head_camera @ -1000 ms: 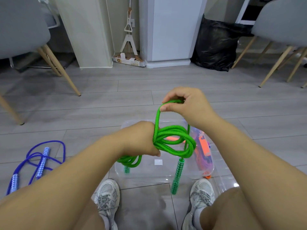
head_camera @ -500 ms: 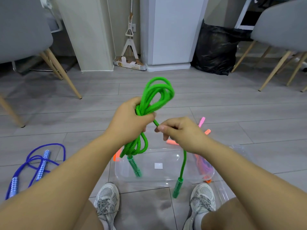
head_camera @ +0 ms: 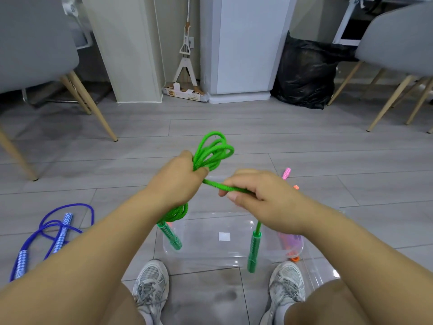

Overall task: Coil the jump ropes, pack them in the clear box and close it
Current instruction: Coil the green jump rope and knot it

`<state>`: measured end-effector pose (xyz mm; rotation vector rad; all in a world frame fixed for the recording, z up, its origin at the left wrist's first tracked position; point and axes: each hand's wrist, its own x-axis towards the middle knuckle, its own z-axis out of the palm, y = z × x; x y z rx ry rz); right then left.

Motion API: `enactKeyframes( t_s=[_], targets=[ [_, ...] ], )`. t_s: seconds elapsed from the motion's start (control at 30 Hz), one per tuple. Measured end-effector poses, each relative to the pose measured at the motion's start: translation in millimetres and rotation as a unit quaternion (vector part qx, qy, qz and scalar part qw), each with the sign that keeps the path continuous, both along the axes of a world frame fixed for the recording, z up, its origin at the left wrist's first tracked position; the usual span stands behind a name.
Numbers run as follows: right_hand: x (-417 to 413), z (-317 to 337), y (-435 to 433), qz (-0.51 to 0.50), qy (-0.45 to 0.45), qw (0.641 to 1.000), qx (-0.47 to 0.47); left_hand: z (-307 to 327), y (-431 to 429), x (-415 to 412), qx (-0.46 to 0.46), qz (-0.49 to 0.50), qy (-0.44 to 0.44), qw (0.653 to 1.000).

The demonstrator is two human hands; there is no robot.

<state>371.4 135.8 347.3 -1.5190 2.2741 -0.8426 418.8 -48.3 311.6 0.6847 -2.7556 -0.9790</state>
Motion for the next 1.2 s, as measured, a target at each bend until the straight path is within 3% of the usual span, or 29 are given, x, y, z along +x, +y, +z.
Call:
enactKeyframes(
  t_s=[0.17, 0.3, 0.43, 0.63, 0.77, 0.87, 0.97, 1.1, 1.2],
  targets=[
    [-15.8, 4.7, -7.1, -0.02, 0.045, 0.995, -0.085, 9.2, -0.5, 7.2, 0.083, -0.091, -0.04, 0.992],
    [-22.5, 7.4, -14.4, -0.056, 0.054, 0.992, -0.095, 1.8, -0.6, 6.3, -0.035, -0.165, -0.116, 0.979],
    [-31.8, 7.6, -26.4, -0.085, 0.055, 0.988, -0.113, -5.9, 10.9, 2.7, -0.124, -0.204, -0.134, 0.962],
    [-65.2, -11.0, -27.0, -0.192, -0.009, 0.979, -0.065, 4.0, 22.7, 5.5, -0.096, -0.234, -0.123, 0.959],
    [-70.9, -29.3, -23.8, -0.188, -0.118, 0.974, -0.037, 6.3, 19.9, 7.2, 0.032, -0.228, -0.026, 0.973],
    [-65.8, -37.4, -22.6, -0.148, -0.065, 0.986, 0.034, 9.1, 17.8, 10.0, 0.145, -0.209, 0.05, 0.966],
    [-47.9, -40.9, -21.9, -0.158, -0.149, 0.976, 0.004, 8.1, 17.1, 6.1, 0.259, -0.147, 0.138, 0.945],
    [-23.5, -36.7, -20.1, -0.146, -0.149, 0.978, 0.031, 3.2, 5.4, -4.3, 0.239, -0.03, 0.174, 0.955],
    [-8.5, -26.4, -16.0, -0.126, -0.021, 0.987, 0.1, -10.4, -8.3, -11.0, 0.135, 0.029, 0.12, 0.983]
  ],
)
